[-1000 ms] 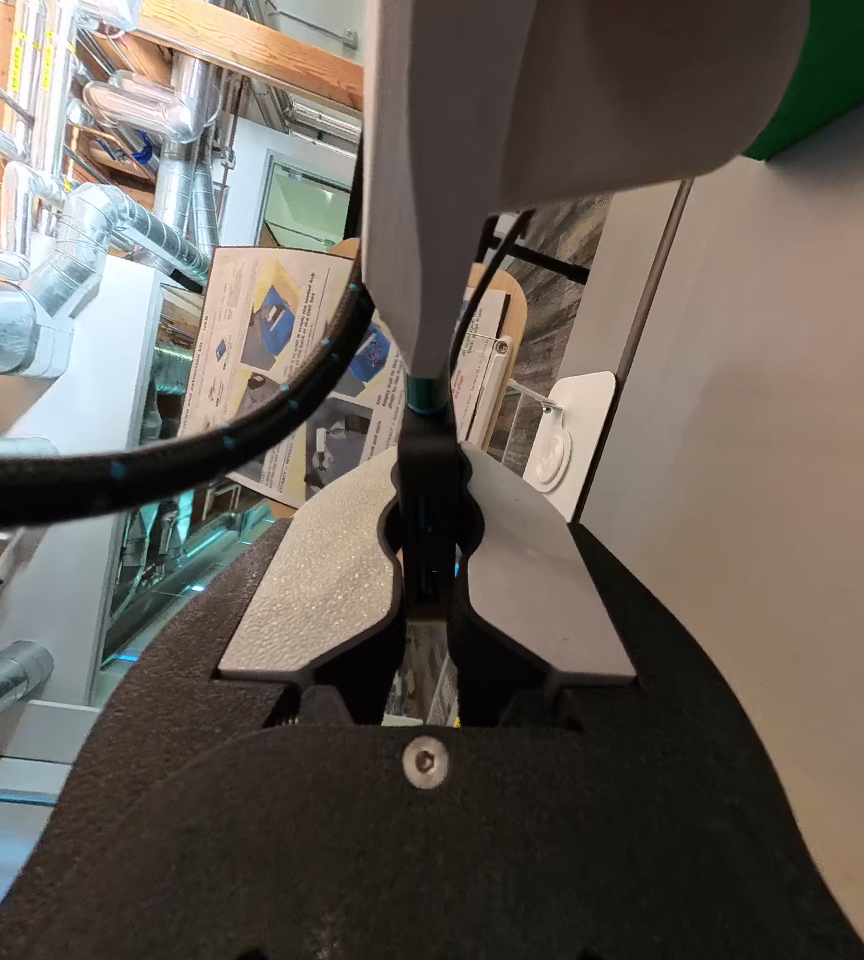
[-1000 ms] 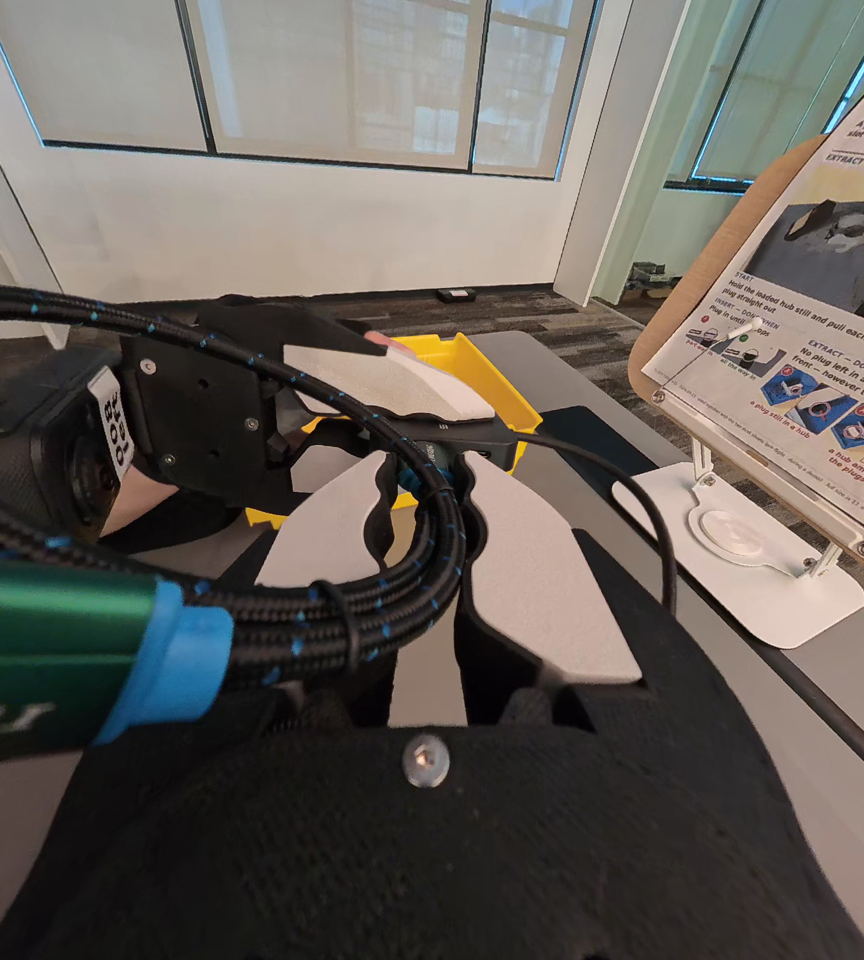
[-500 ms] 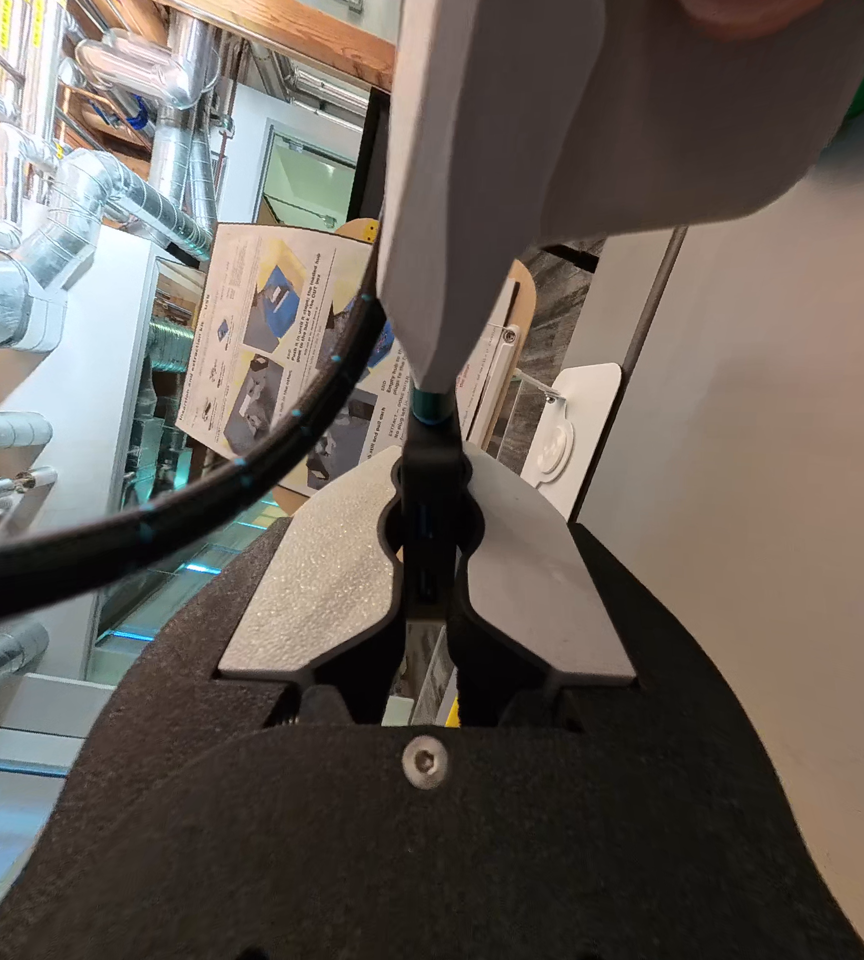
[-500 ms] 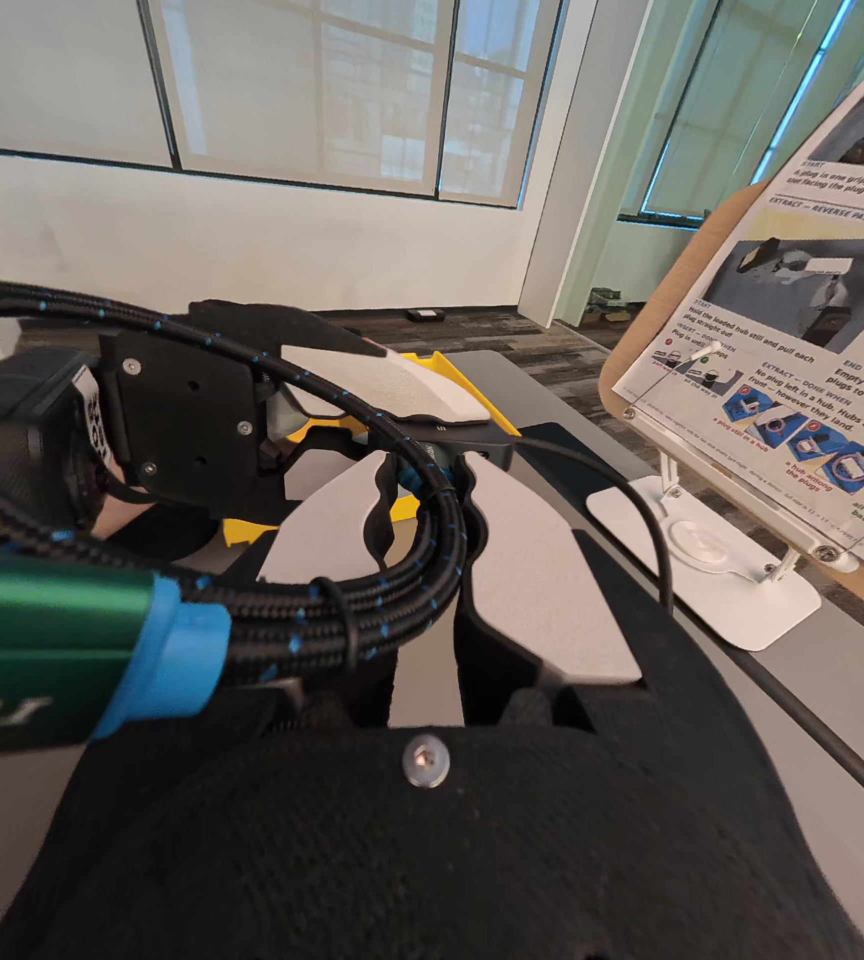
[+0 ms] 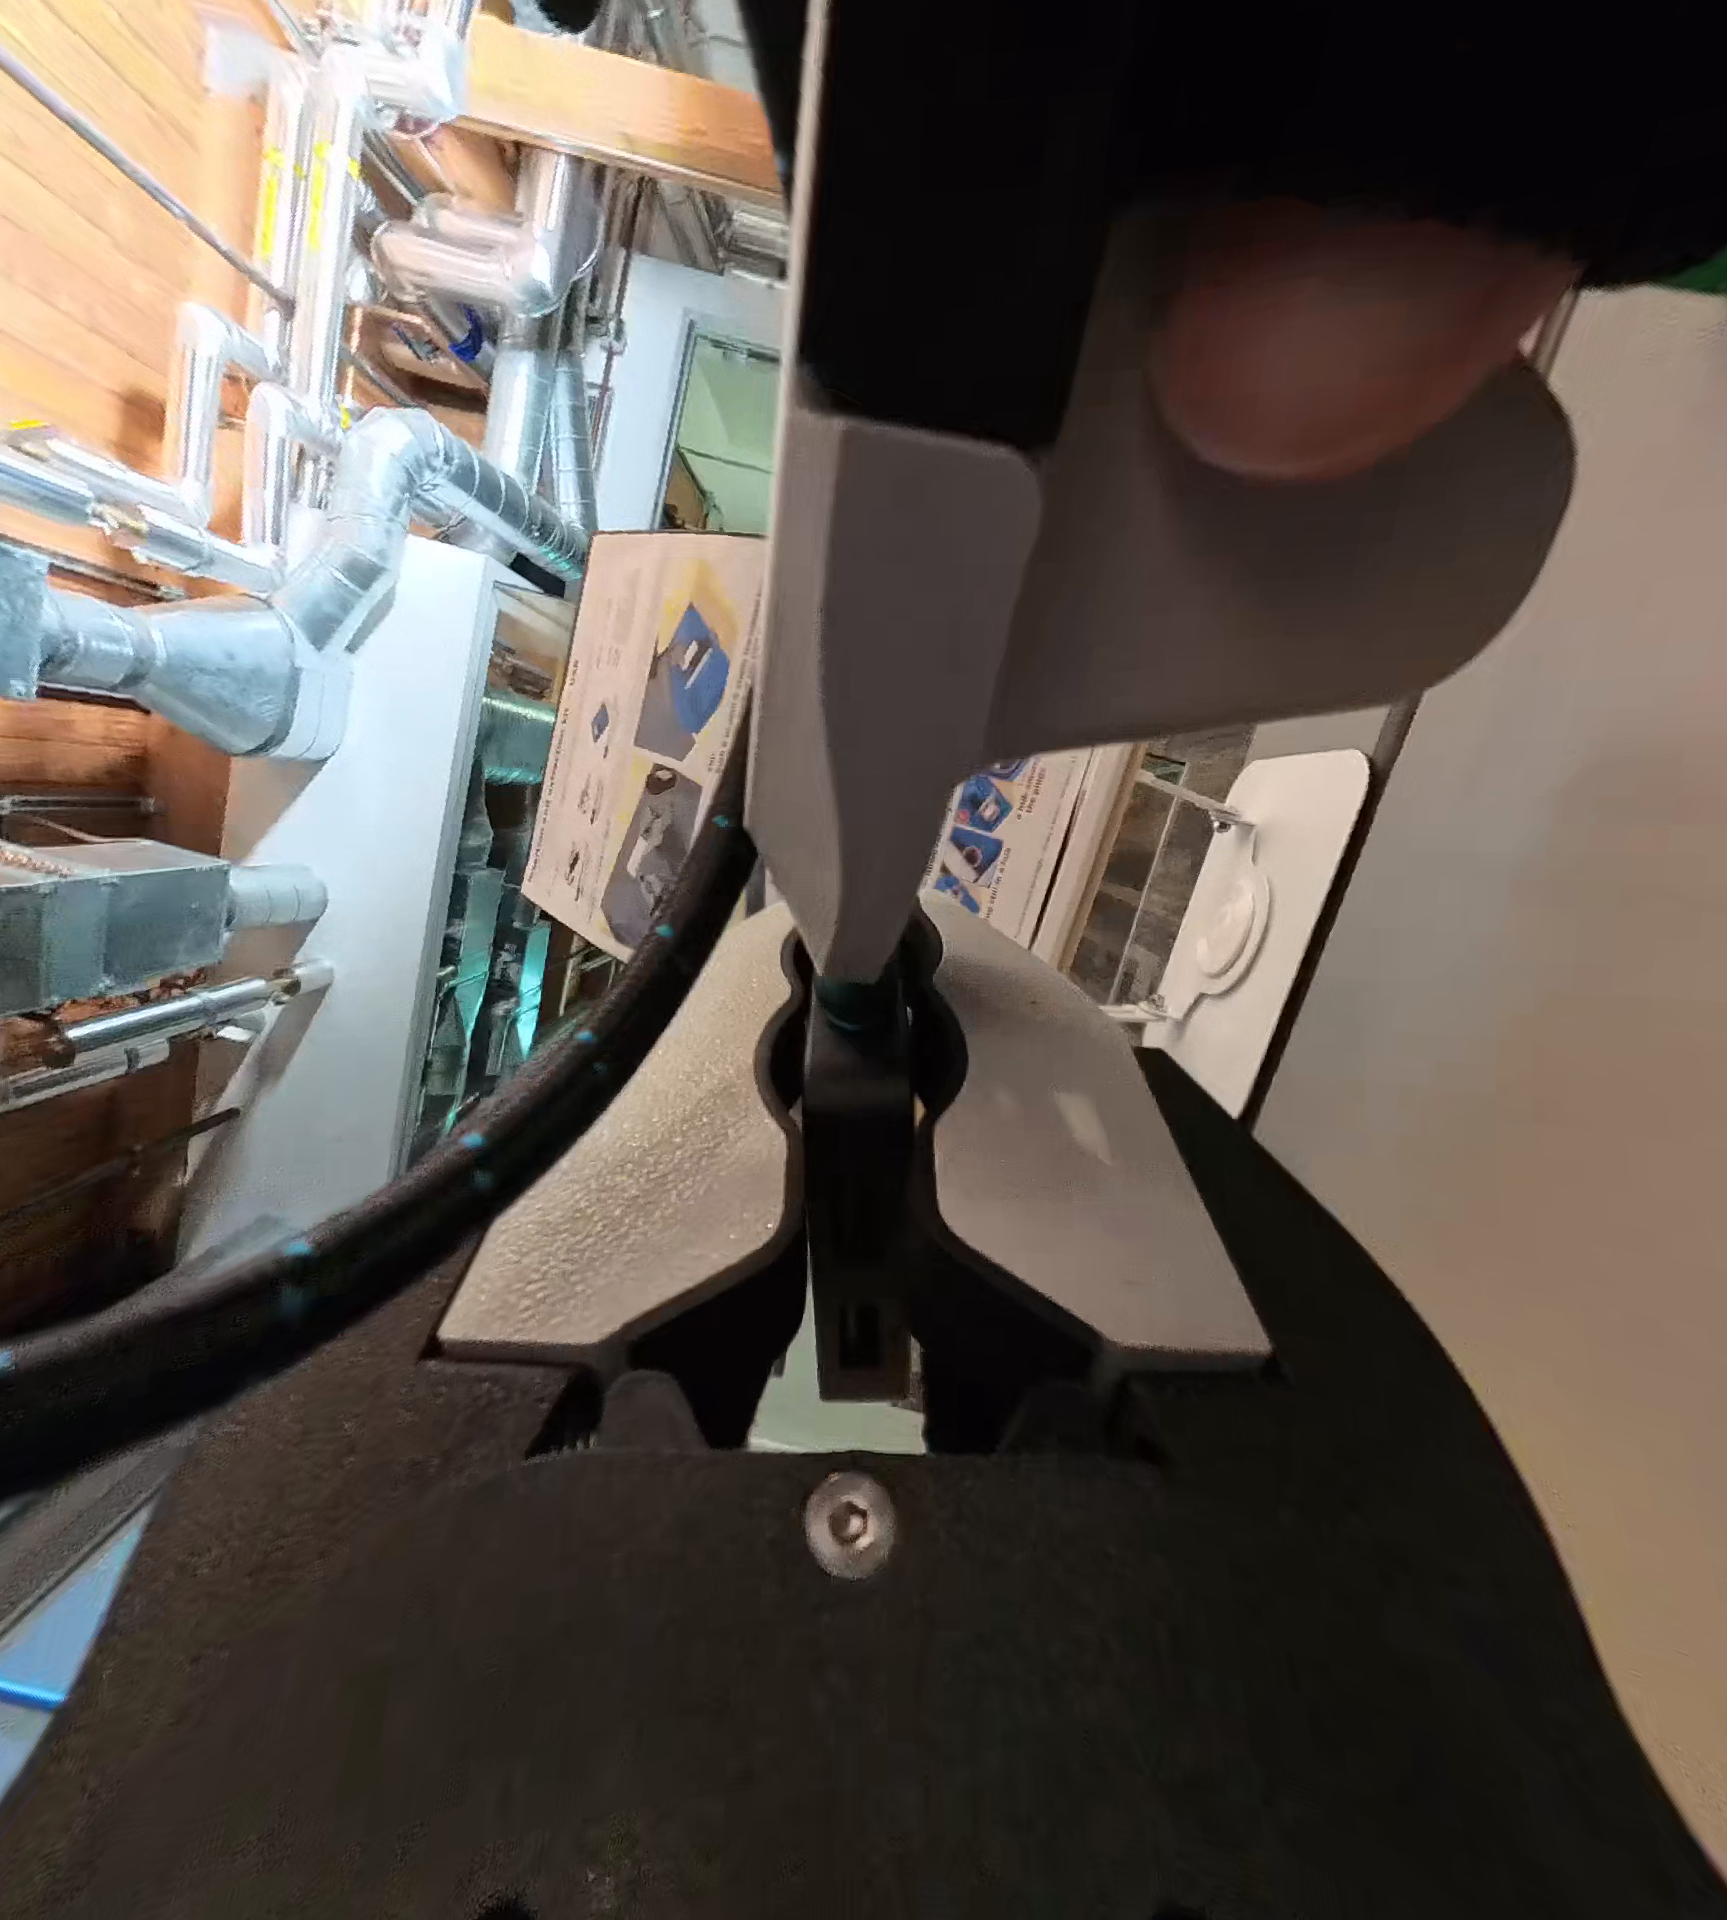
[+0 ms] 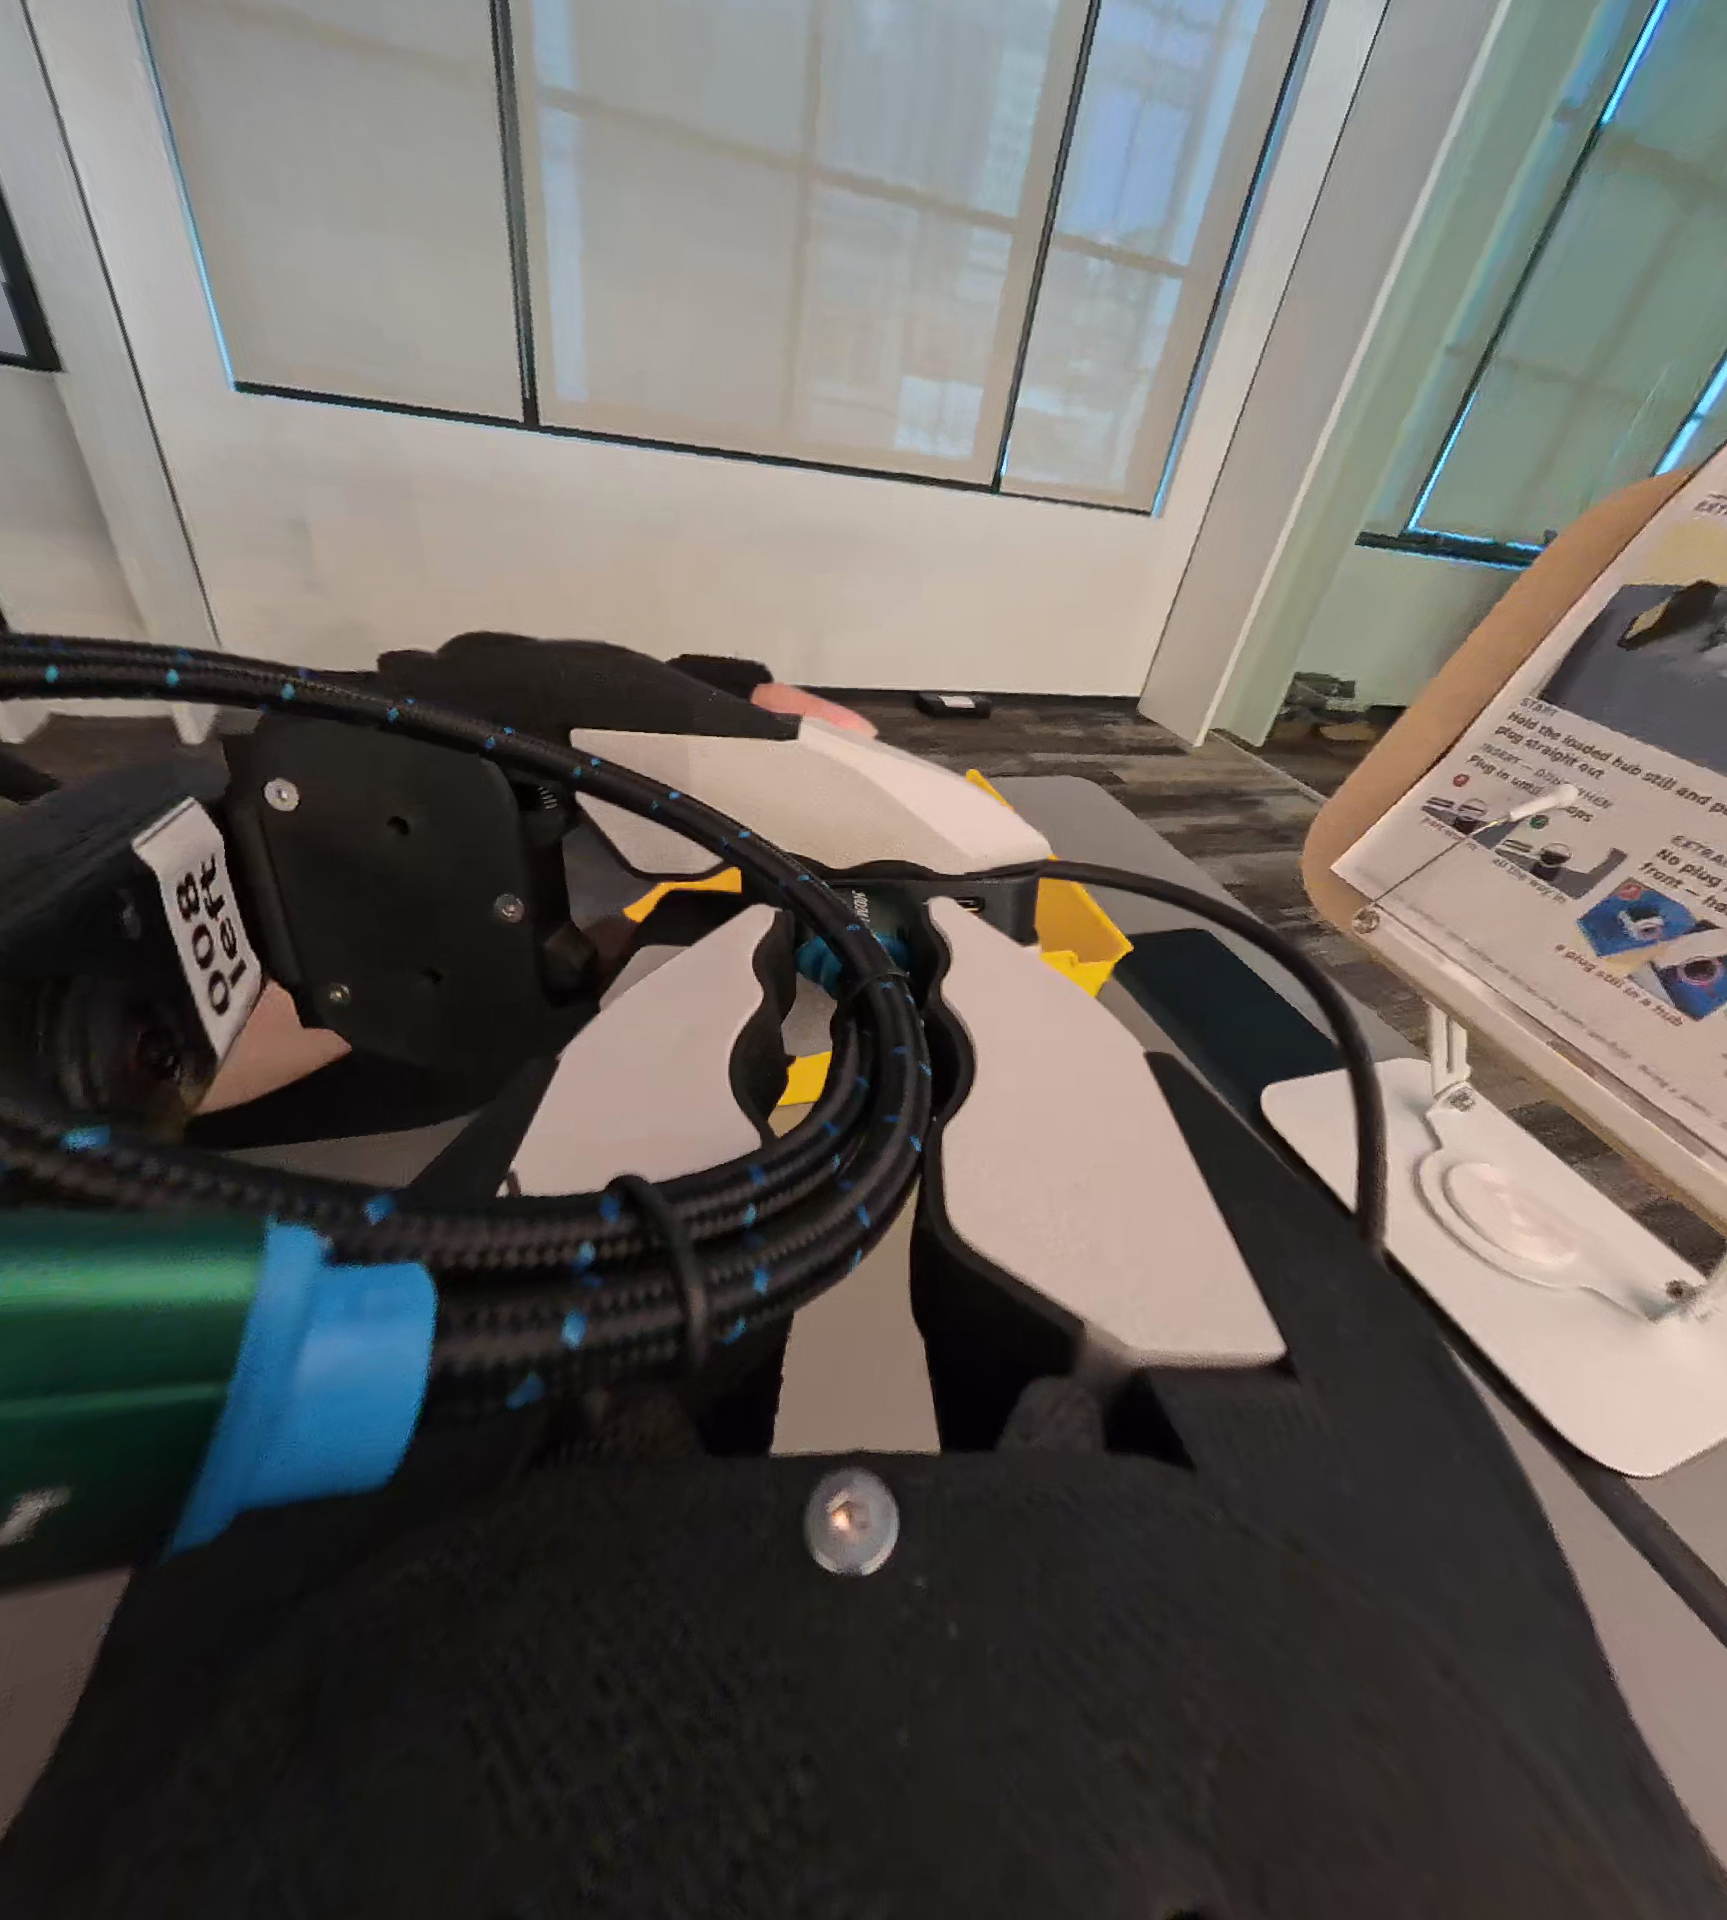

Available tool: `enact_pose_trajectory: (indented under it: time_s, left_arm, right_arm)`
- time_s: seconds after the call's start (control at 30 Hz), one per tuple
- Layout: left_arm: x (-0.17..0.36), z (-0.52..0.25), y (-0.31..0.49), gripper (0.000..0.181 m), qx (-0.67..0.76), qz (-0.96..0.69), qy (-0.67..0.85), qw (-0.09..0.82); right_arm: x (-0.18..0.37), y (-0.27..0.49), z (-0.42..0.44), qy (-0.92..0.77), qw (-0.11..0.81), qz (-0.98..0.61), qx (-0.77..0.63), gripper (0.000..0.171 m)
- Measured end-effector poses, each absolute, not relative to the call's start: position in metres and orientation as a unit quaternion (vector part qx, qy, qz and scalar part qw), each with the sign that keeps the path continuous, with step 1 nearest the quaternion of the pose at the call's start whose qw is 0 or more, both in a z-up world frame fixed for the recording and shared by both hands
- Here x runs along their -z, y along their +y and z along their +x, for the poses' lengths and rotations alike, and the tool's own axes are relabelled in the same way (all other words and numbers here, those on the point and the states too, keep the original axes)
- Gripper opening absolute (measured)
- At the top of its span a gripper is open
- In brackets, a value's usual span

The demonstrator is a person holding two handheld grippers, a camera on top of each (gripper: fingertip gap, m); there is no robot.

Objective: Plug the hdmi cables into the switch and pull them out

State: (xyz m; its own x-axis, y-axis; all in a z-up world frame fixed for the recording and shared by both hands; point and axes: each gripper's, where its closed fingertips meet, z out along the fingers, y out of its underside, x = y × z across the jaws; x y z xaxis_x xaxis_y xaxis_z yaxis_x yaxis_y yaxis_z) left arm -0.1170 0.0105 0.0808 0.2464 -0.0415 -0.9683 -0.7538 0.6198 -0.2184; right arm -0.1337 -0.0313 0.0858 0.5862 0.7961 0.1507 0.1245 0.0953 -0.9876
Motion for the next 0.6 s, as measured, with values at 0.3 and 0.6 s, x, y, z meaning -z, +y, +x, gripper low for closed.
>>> enact_pose_trajectory:
  time_s: [0.3,0.6]
  left_arm:
    - [-0.09,-0.124,0.014,0.014,-0.278,-0.345,0.535,0.72]
    - [-0.093,-0.126,0.011,0.015,-0.293,-0.325,0.539,0.719]
  right_arm:
    - [-0.093,-0.036,-0.134,-0.38,0.665,-0.593,-0.248,0.022]
    - [-0.095,-0.04,-0.134,-0.382,0.661,-0.584,-0.275,0.022]
